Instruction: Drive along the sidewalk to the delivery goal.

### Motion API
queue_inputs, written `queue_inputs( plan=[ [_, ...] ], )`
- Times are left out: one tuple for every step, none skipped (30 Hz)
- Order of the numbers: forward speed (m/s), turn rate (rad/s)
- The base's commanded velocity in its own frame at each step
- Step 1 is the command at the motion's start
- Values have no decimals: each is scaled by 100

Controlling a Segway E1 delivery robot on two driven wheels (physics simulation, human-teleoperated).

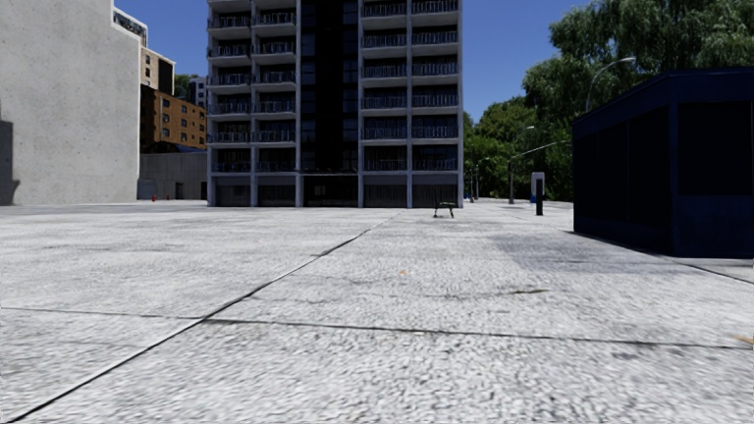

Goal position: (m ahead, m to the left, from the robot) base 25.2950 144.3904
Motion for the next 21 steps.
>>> queue_inputs(
  plan=[
    [146, 0],
    [146, 0],
    [146, 0],
    [146, 0],
    [146, 0],
    [146, 0],
    [147, 0],
    [147, 0],
    [147, 0],
    [147, 0],
    [147, 0],
    [147, 0],
    [147, 0],
    [152, 0],
    [152, 0],
    [200, 0],
    [200, 6],
    [200, 29],
    [200, 29],
    [200, 46],
    [200, 53]
  ],
)
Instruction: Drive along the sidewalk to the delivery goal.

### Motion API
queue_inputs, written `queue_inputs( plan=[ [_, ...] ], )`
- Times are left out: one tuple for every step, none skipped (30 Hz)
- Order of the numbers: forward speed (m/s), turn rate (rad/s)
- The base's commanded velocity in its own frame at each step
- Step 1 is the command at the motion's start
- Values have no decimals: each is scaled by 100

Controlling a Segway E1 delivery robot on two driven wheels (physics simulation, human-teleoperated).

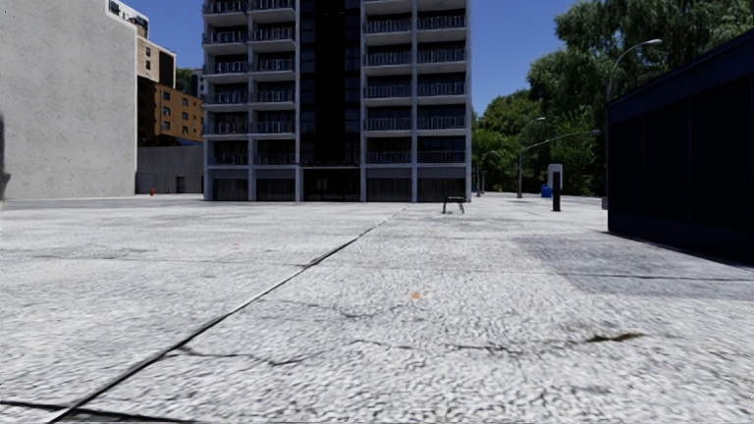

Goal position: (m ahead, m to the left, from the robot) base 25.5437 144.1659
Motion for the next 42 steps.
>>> queue_inputs(
  plan=[
    [200, 55],
    [200, 55],
    [200, 55],
    [200, 55],
    [200, 55],
    [200, 56],
    [200, 56],
    [200, 56],
    [200, 56],
    [200, 56],
    [200, 56],
    [200, 56],
    [200, 56],
    [200, 56],
    [200, 56],
    [200, 56],
    [200, 56],
    [200, 56],
    [200, 56],
    [200, 56],
    [200, 56],
    [200, 56],
    [200, 56],
    [200, 56],
    [200, 56],
    [200, 56],
    [200, 56],
    [200, 56],
    [200, 50],
    [200, 39],
    [200, 36],
    [200, 36],
    [200, 0],
    [200, 0],
    [200, 0],
    [200, 0],
    [200, 0],
    [200, 0],
    [200, 0],
    [200, 0],
    [200, 0],
    [200, 0]
  ],
)
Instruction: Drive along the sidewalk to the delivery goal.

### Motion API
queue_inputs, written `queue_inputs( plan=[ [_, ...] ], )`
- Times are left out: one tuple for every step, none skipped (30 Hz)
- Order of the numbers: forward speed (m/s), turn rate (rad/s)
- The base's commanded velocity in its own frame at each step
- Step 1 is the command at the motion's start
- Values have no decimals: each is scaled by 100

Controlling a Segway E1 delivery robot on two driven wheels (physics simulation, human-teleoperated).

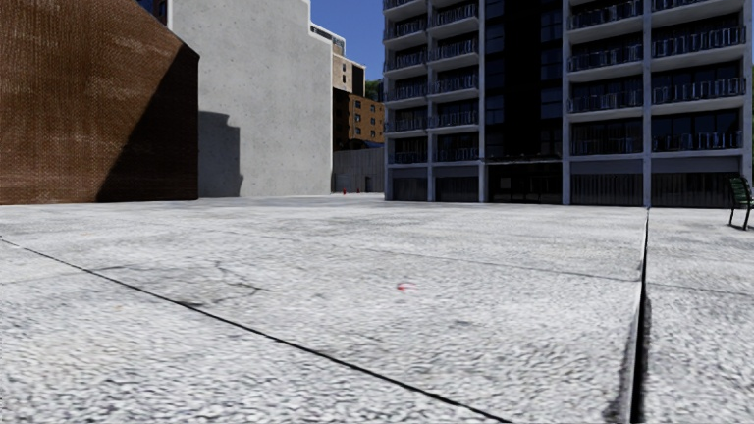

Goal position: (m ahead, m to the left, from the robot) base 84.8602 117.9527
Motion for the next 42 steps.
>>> queue_inputs(
  plan=[
    [200, 0],
    [200, 0],
    [200, 0],
    [200, 0],
    [200, 0],
    [200, 0],
    [200, 0],
    [200, 0],
    [200, 0],
    [200, 0],
    [200, 0],
    [200, 0],
    [200, 0],
    [200, 0],
    [200, 11],
    [200, 11],
    [200, 17],
    [200, 19],
    [200, 19],
    [200, 19],
    [200, 19],
    [200, 19],
    [200, 20],
    [200, 20],
    [200, 20],
    [200, 20],
    [200, 20],
    [200, 20],
    [200, 20],
    [200, 20],
    [200, 20],
    [200, 0],
    [200, 0],
    [200, 0],
    [200, 0],
    [200, 0],
    [200, 0],
    [200, 0],
    [200, 0],
    [200, 0],
    [200, 0],
    [200, 0]
  ],
)
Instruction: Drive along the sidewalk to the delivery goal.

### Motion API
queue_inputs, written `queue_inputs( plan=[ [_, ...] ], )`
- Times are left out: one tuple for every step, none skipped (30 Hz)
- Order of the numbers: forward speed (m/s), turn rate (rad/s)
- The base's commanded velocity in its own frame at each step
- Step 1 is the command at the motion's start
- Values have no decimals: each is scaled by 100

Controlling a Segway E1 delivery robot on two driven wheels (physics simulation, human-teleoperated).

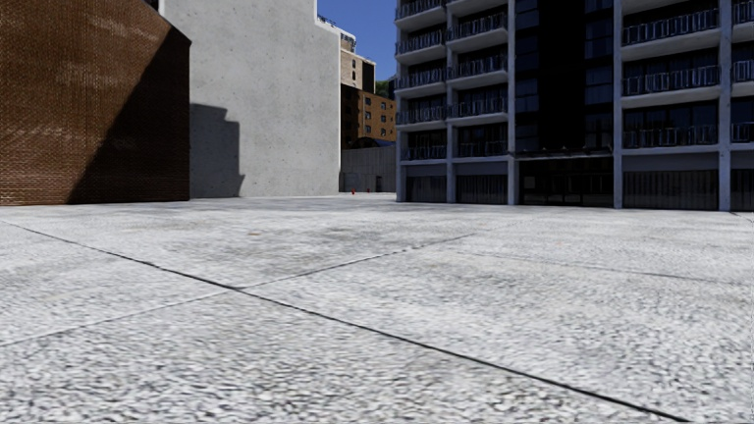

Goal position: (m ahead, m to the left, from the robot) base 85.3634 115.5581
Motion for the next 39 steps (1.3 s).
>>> queue_inputs(
  plan=[
    [200, 0],
    [200, 0],
    [200, 0],
    [200, 0],
    [200, 0],
    [200, 0],
    [200, 0],
    [200, 0],
    [200, 0],
    [200, 0],
    [200, 0],
    [200, 0],
    [200, 0],
    [200, 0],
    [200, 0],
    [200, 0],
    [200, 0],
    [200, 0],
    [200, 0],
    [200, 0],
    [200, 0],
    [200, 0],
    [200, 0],
    [200, 0],
    [200, 0],
    [200, 0],
    [200, 0],
    [200, 0],
    [200, 0],
    [200, 0],
    [200, 0],
    [200, 0],
    [200, 0],
    [200, 0],
    [200, 0],
    [200, 0],
    [200, 0],
    [200, 0],
    [200, 0]
  ],
)
